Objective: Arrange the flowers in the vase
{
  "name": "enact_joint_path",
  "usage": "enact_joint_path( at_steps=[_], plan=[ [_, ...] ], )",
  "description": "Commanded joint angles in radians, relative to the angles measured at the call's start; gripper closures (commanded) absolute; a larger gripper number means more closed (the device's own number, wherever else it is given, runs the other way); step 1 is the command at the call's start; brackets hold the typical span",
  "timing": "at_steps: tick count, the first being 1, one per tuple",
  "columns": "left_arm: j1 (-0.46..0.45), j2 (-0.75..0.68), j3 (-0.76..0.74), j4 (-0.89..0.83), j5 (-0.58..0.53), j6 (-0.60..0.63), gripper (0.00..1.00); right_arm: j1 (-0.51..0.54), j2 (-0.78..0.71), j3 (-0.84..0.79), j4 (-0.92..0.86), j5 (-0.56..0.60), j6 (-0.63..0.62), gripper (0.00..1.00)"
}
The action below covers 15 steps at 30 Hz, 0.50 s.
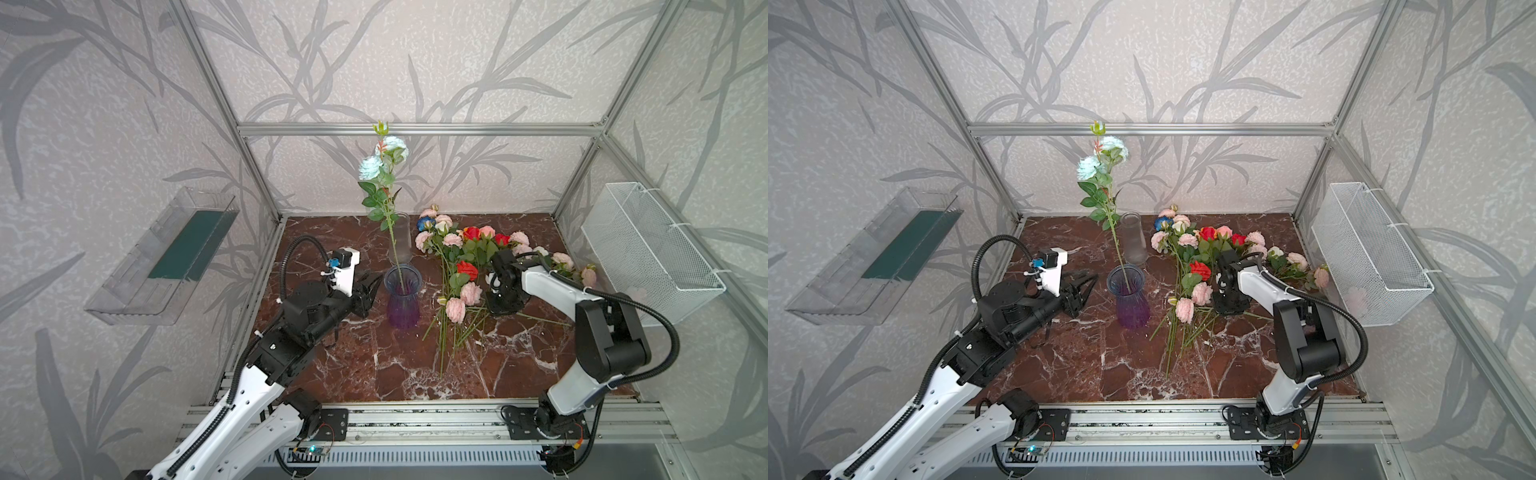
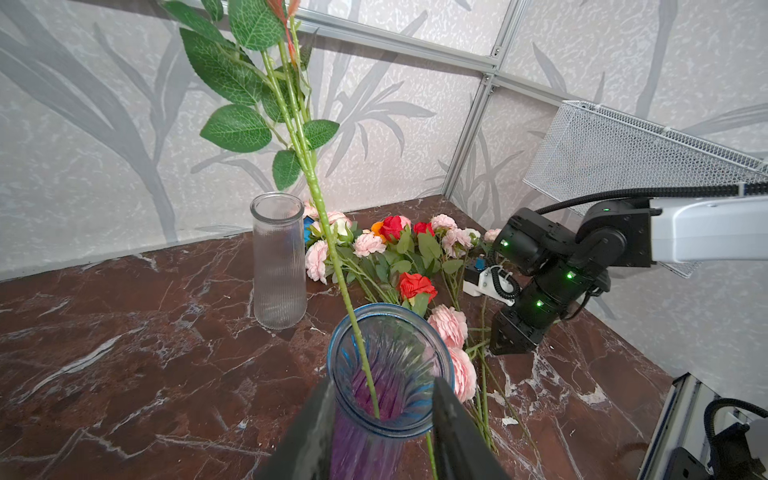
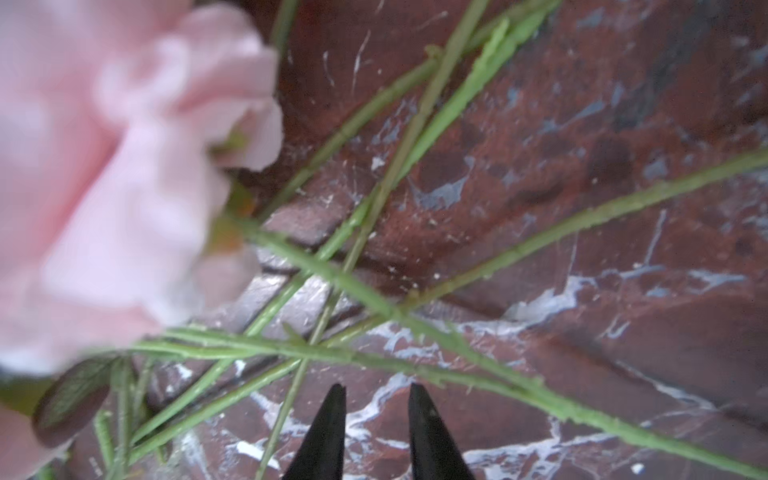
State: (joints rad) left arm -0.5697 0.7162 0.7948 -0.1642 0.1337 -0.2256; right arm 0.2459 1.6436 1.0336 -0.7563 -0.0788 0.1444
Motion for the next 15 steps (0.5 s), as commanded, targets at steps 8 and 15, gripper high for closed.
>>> enact_joint_path(
  at_steps=[8, 15],
  plan=[
    [-0.005, -0.053, -0.044, 0.029, 0.015, -0.038, 0.6, 0.056, -0.196, -0.116, 0.026, -0.011, 0.116, 0.64],
    [-0.005, -0.052, -0.05, 0.052, 0.024, -0.05, 0.6, 0.129, -0.139, -0.052, -0.044, 0.341, 0.053, 0.36]
  ],
)
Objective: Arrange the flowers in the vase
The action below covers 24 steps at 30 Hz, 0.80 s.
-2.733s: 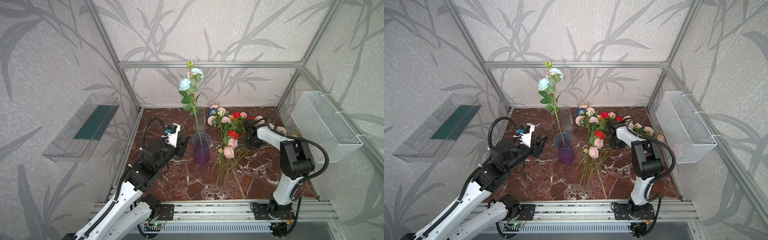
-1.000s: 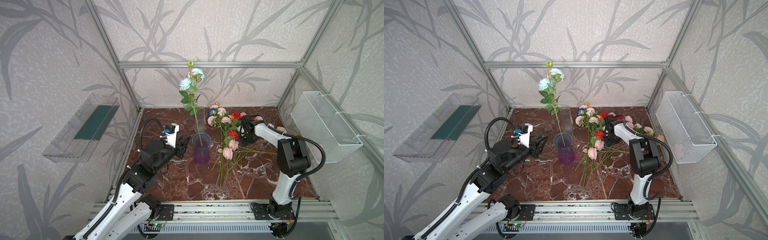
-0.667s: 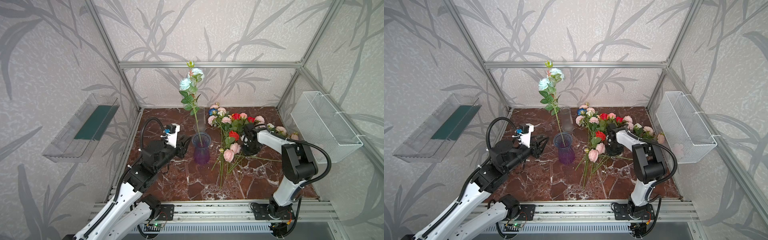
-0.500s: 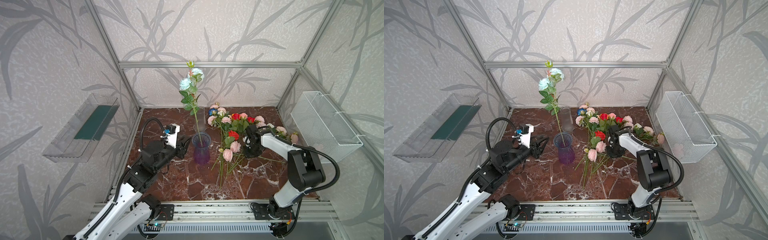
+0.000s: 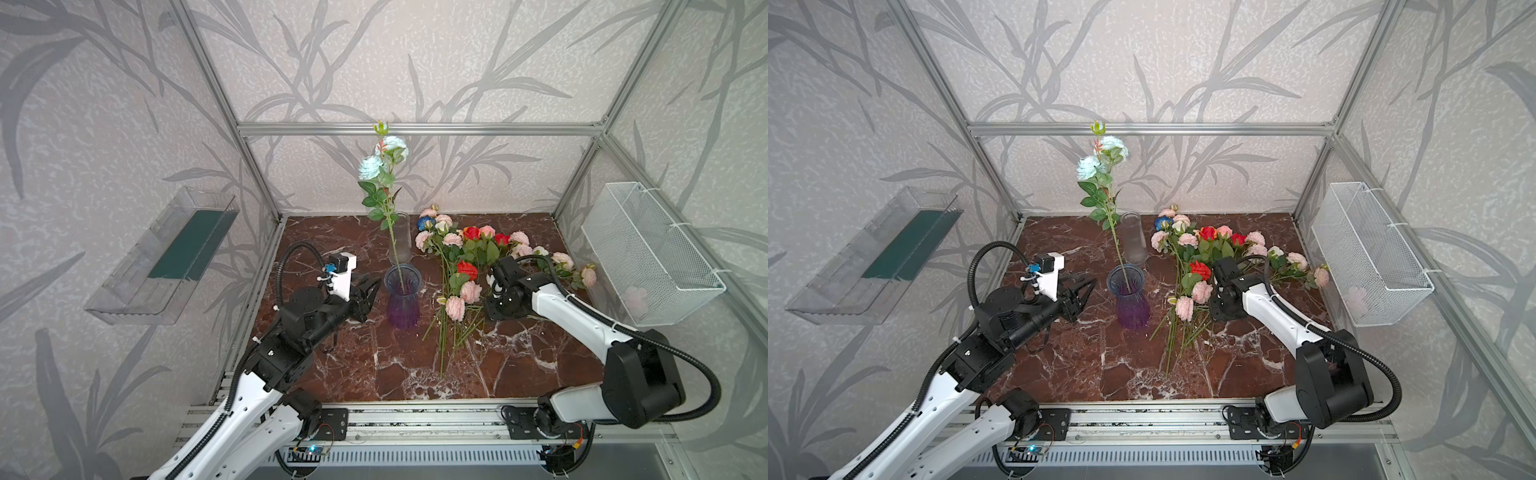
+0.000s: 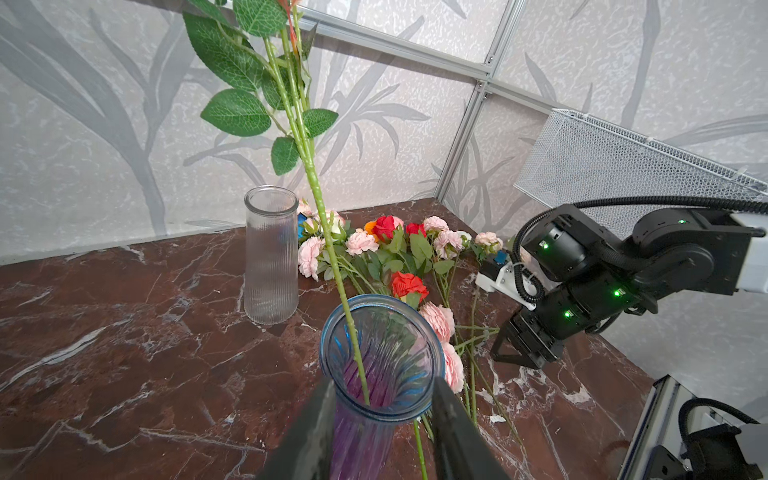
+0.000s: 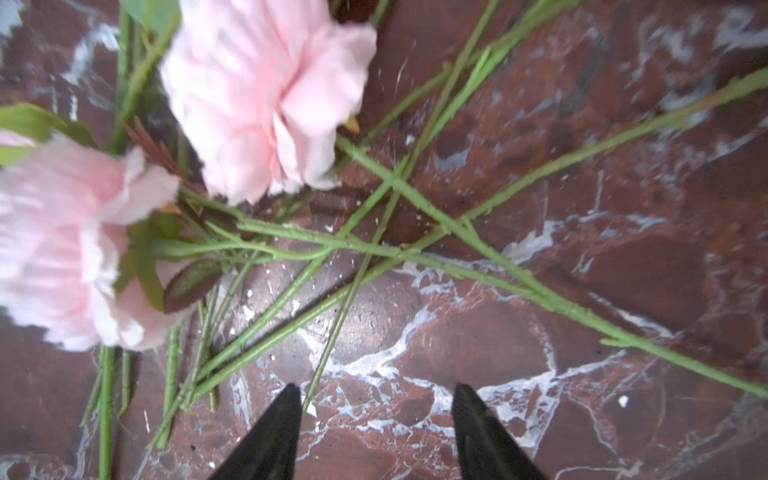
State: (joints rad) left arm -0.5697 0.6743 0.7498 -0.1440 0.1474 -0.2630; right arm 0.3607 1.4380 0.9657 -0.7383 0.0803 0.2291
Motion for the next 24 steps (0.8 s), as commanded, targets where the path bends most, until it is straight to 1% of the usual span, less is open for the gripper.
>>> enact_joint_path(
  at_steps=[1, 5, 8, 9, 12, 14, 17, 19, 22, 23, 24],
  plan=[
    [-0.005, -0.011, -0.005, 0.032, 0.008, -0.013, 0.6, 0.021, 0.095, 0.027, -0.084, 0.21, -0.033, 0.34],
    [-0.005, -0.016, -0.002, 0.018, 0.014, -0.005, 0.6, 0.07, 0.186, 0.06, -0.108, 0.27, -0.051, 0.31],
    [-0.006, -0.018, 0.0, 0.007, 0.016, -0.001, 0.6, 0.099, 0.238, 0.081, -0.118, 0.357, -0.053, 0.28],
    [-0.006, -0.019, -0.003, 0.01, 0.013, -0.003, 0.6, 0.102, 0.259, 0.095, -0.122, 0.413, -0.036, 0.27],
    [-0.005, -0.021, -0.016, 0.032, 0.012, -0.004, 0.6, 0.101, 0.31, 0.108, -0.056, 0.519, -0.023, 0.25],
    [-0.005, -0.018, -0.015, 0.033, 0.008, -0.005, 0.6, 0.102, 0.33, 0.126, -0.03, 0.554, -0.028, 0.25],
    [-0.005, -0.019, -0.02, 0.037, 0.004, -0.008, 0.6, 0.097, 0.383, 0.112, 0.067, 0.59, -0.078, 0.26],
    [-0.005, -0.02, -0.026, 0.041, 0.003, -0.009, 0.6, 0.097, 0.424, 0.131, 0.069, 0.609, -0.079, 0.27],
    [-0.005, -0.021, -0.028, 0.039, 0.001, -0.014, 0.6, 0.095, 0.404, 0.101, 0.144, 0.625, -0.077, 0.31],
    [-0.005, -0.022, -0.029, 0.039, 0.001, -0.016, 0.6, 0.095, 0.385, 0.093, 0.163, 0.618, -0.077, 0.33],
    [-0.004, -0.022, -0.029, 0.04, 0.0, -0.018, 0.6, 0.093, 0.369, 0.083, 0.185, 0.604, -0.09, 0.38]
  ],
)
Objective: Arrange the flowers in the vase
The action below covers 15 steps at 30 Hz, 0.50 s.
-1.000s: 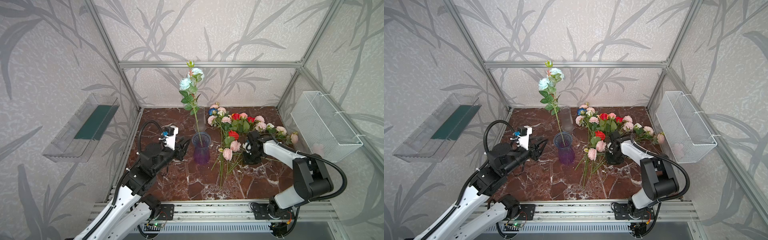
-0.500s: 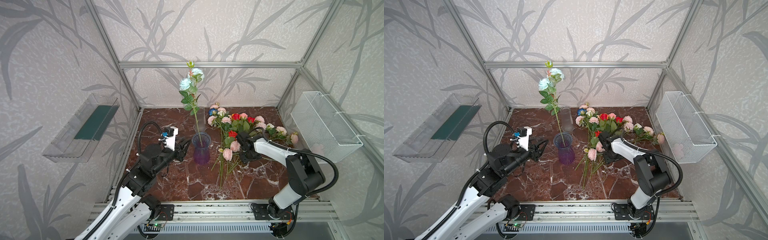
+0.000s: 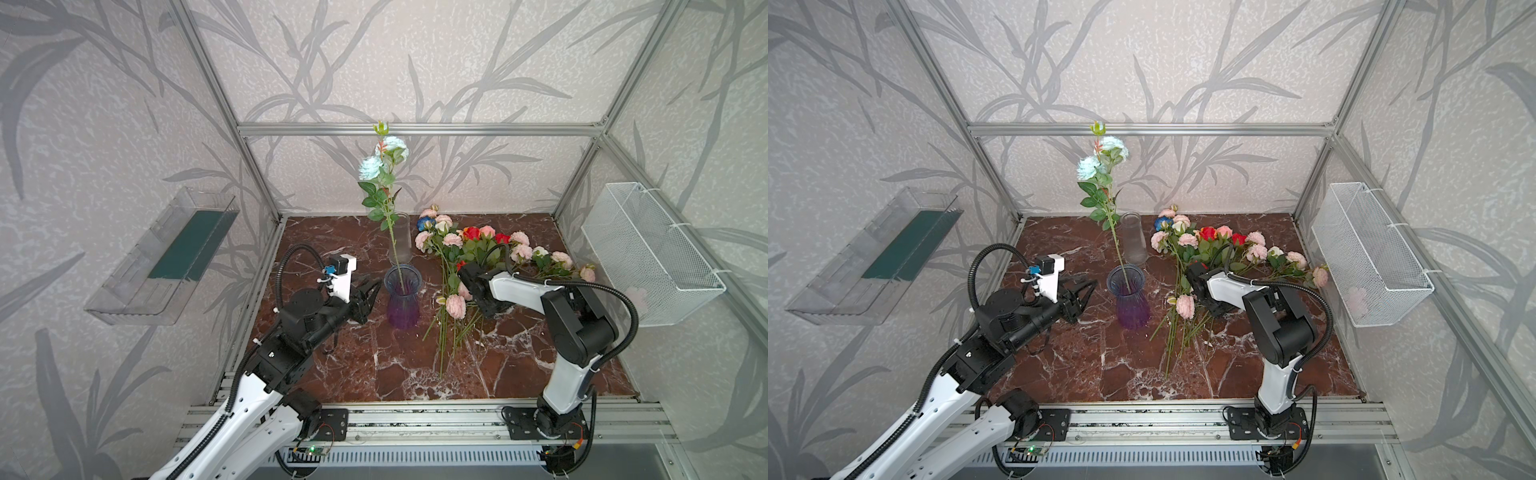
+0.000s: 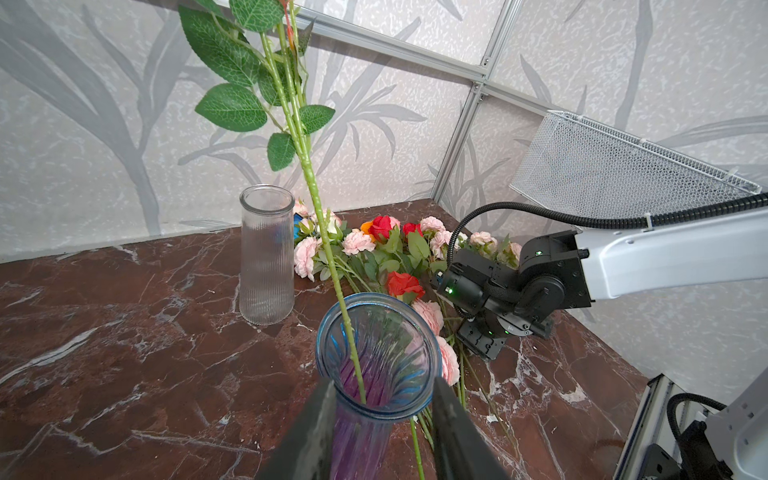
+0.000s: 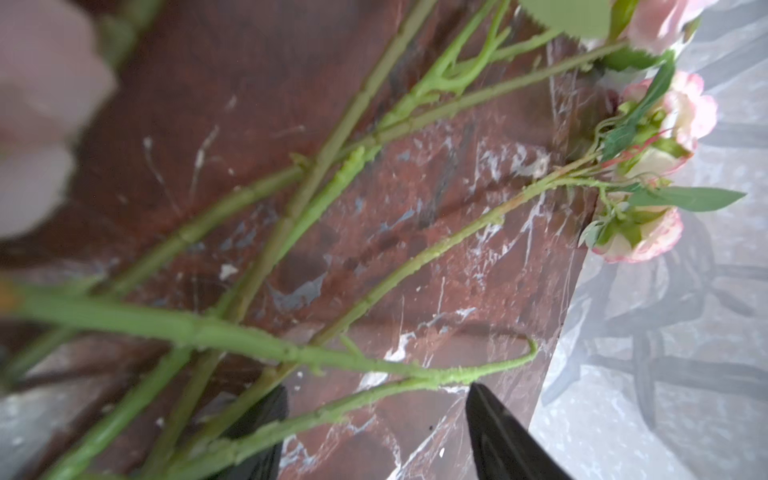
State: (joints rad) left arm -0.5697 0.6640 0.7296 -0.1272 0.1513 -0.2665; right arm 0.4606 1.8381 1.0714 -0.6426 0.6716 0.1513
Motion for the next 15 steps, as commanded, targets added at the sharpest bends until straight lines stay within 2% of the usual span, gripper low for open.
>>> enact_joint_path(
  at_steps=[1, 4, 6, 8, 12, 15],
  plan=[
    [-0.004, -0.011, -0.009, 0.024, -0.004, -0.016, 0.6, -0.008, -0.045, -0.031, 0.118, -0.01, -0.033, 0.44],
    [-0.005, -0.006, -0.011, 0.032, 0.002, -0.016, 0.6, -0.027, -0.064, -0.049, 0.181, -0.116, -0.104, 0.63],
    [-0.005, -0.002, -0.013, 0.04, 0.002, -0.017, 0.6, -0.031, -0.052, -0.038, 0.189, -0.174, -0.15, 0.7],
    [-0.005, -0.001, -0.013, 0.042, 0.004, -0.02, 0.6, -0.03, -0.044, -0.02, 0.175, -0.195, -0.174, 0.71],
    [-0.005, 0.001, -0.016, 0.044, 0.006, -0.023, 0.6, 0.006, -0.051, -0.032, 0.223, -0.141, -0.195, 0.64],
    [-0.005, 0.001, -0.021, 0.048, 0.006, -0.023, 0.6, 0.052, -0.02, -0.027, 0.231, -0.027, -0.224, 0.59]
  ],
)
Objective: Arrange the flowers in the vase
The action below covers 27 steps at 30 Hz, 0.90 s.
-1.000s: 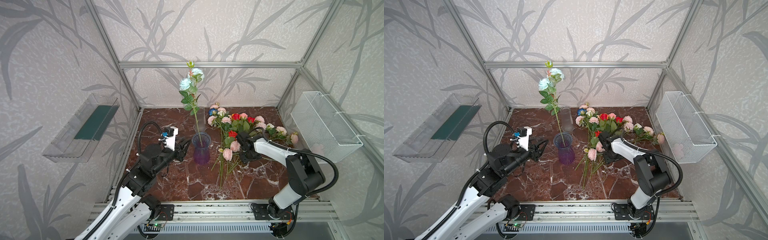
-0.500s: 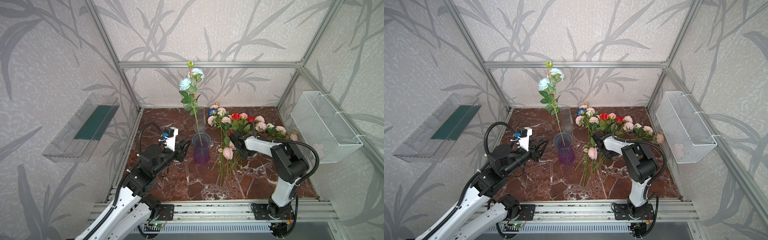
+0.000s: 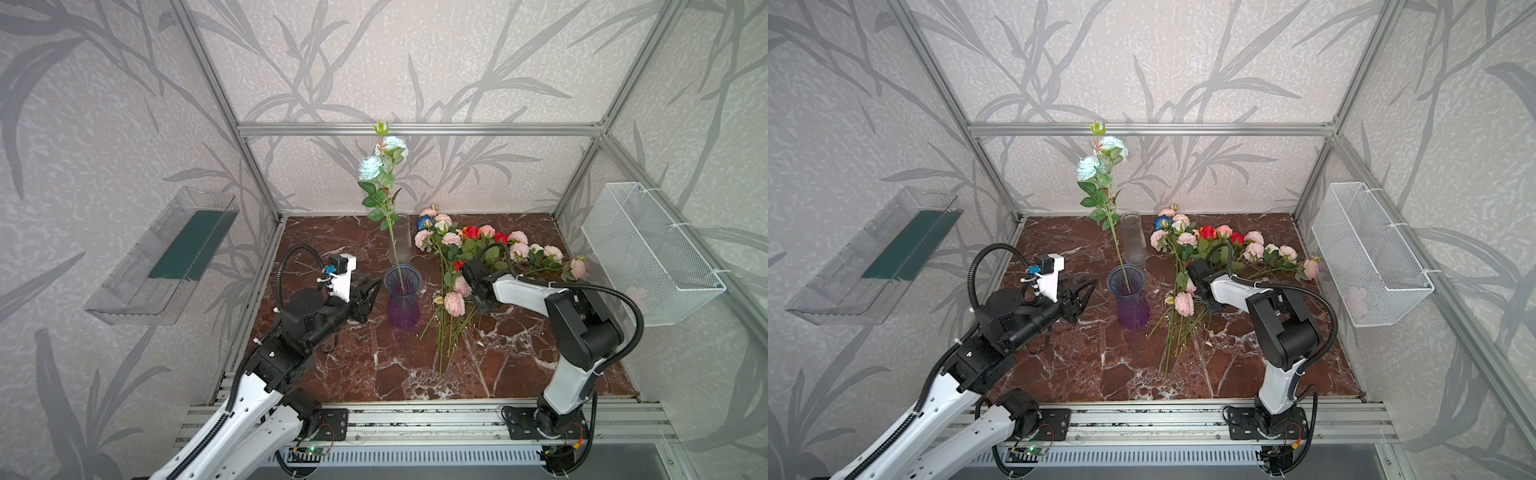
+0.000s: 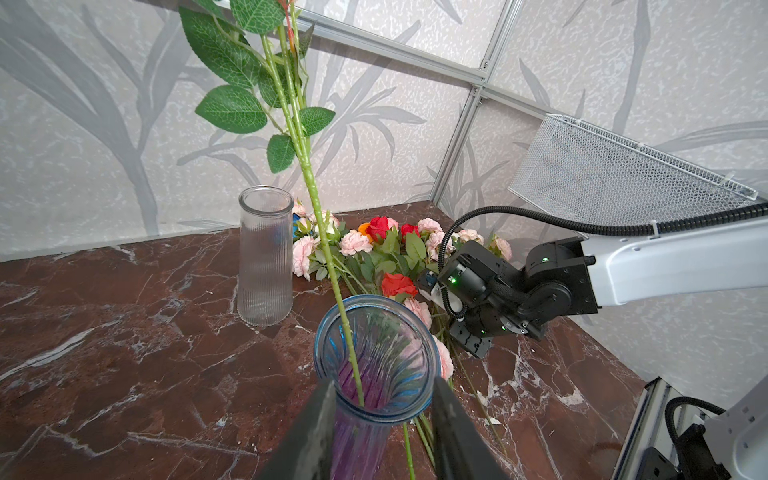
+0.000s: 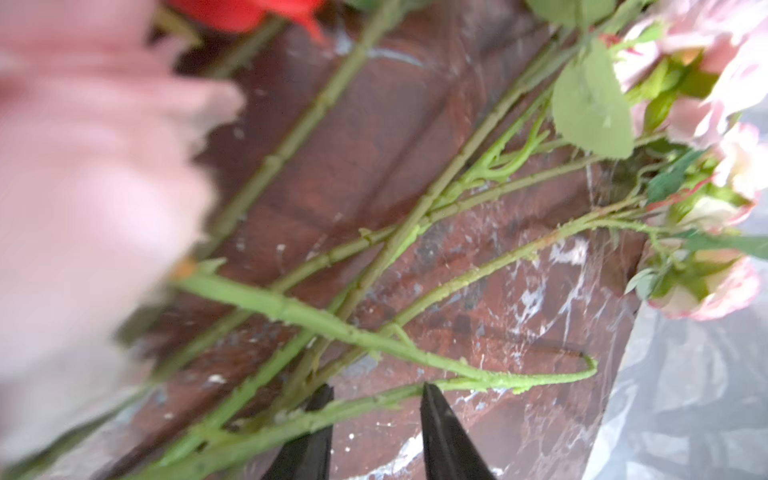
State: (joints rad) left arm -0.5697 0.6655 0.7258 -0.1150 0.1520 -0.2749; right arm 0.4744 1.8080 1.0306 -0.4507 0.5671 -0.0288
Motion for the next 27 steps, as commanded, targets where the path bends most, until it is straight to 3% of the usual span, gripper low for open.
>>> enact_joint_path(
  at_steps=[1, 6, 13, 20, 27],
  plan=[
    [-0.005, 0.0, -0.019, 0.037, 0.007, -0.017, 0.6, 0.055, 0.016, 0.015, 0.036, 0.106, -0.055, 0.58],
    [-0.005, 0.0, -0.034, 0.058, 0.017, -0.037, 0.61, 0.099, 0.004, -0.026, 0.107, 0.285, -0.094, 0.57],
    [-0.005, 0.018, -0.036, 0.08, 0.03, -0.043, 0.61, 0.083, 0.072, -0.03, 0.253, 0.331, -0.218, 0.6],
    [-0.005, 0.011, -0.035, 0.071, 0.021, -0.046, 0.62, 0.095, 0.034, -0.042, 0.296, 0.324, -0.253, 0.88],
    [-0.005, 0.023, -0.01, 0.069, 0.021, -0.03, 0.63, 0.127, -0.094, -0.075, 0.326, 0.375, -0.267, 0.95]
  ],
)
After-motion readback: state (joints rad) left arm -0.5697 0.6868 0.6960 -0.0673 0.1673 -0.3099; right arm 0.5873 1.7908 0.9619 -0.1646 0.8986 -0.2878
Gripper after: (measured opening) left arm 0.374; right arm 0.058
